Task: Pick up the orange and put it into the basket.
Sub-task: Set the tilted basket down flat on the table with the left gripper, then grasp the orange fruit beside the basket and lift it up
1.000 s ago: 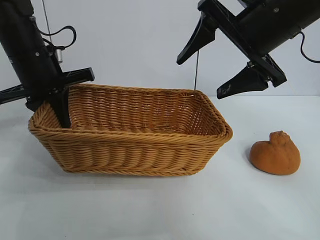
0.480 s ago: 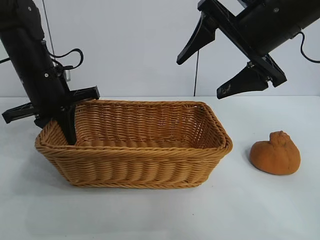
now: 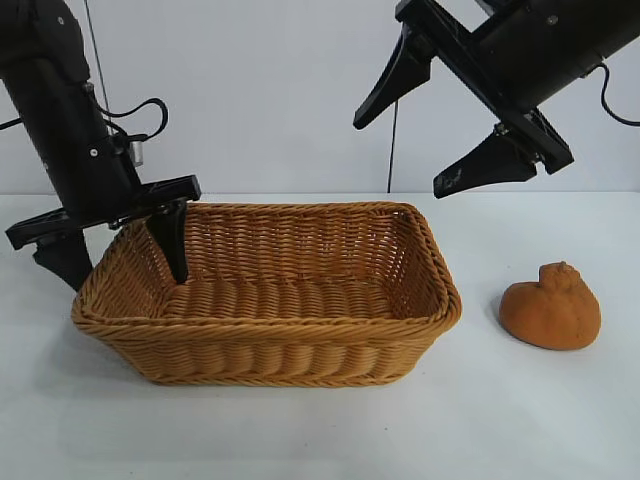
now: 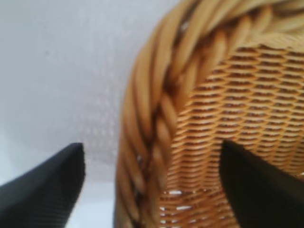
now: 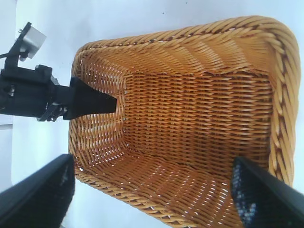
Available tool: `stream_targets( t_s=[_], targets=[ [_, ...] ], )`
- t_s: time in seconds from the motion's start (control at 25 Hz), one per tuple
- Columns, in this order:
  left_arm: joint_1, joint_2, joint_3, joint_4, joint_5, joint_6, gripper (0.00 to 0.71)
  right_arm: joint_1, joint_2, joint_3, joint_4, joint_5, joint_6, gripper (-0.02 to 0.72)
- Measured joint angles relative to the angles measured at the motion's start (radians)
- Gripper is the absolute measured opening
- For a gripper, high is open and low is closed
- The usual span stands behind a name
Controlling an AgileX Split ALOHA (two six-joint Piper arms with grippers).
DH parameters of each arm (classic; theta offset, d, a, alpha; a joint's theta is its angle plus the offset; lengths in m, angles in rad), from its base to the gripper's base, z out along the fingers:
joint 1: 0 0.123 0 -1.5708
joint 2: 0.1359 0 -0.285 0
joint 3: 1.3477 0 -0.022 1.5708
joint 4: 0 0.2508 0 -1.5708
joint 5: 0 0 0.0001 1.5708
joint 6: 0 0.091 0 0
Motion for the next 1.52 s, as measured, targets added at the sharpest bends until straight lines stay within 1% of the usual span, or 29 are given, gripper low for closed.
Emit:
stream_targets(
  t_s=[0.12,0.24,0.4,0.52,0.6,0.68,0.84,1.0,1.28,1.52],
  targets=[
    [0.025,-0.025,-0.094,0.052,0.037,0.013,0.63,0.0,0.0,0.0,0.0,0.0,0.0,0.61],
    [0.074,-0.026,-0.162,0.111,0.039,0.018,0.63,0.0,0.0,0.0,0.0,0.001,0.0,0.61],
    [0.153,-0.027,-0.171,0.174,0.046,0.036,0.63,0.0,0.0,0.0,0.0,0.003,0.0,0.61],
    [0.205,-0.028,-0.171,0.191,0.046,0.038,0.63,0.0,0.0,0.0,0.0,0.003,0.0,0.61],
    [0.223,-0.034,-0.17,0.196,0.046,0.041,0.63,0.0,0.0,0.0,0.0,0.003,0.0,0.61],
    [0.228,-0.054,-0.153,0.197,0.046,0.054,0.63,0.0,0.0,0.0,0.0,0.003,0.0,0.61],
    [0.228,-0.153,-0.02,0.204,0.046,0.085,0.63,0.0,0.0,0.0,0.0,0.003,0.0,0.61],
    [0.228,-0.316,0.154,0.255,0.047,0.091,0.63,0.0,0.0,0.0,0.0,0.003,0.0,0.61],
    [0.228,-0.701,0.486,0.269,0.048,0.099,0.63,0.0,0.0,0.0,0.0,0.004,0.0,0.61],
    [0.228,-1.044,0.808,0.27,0.038,0.099,0.62,0.0,0.0,0.0,-0.001,0.006,0.0,0.61]
  ],
)
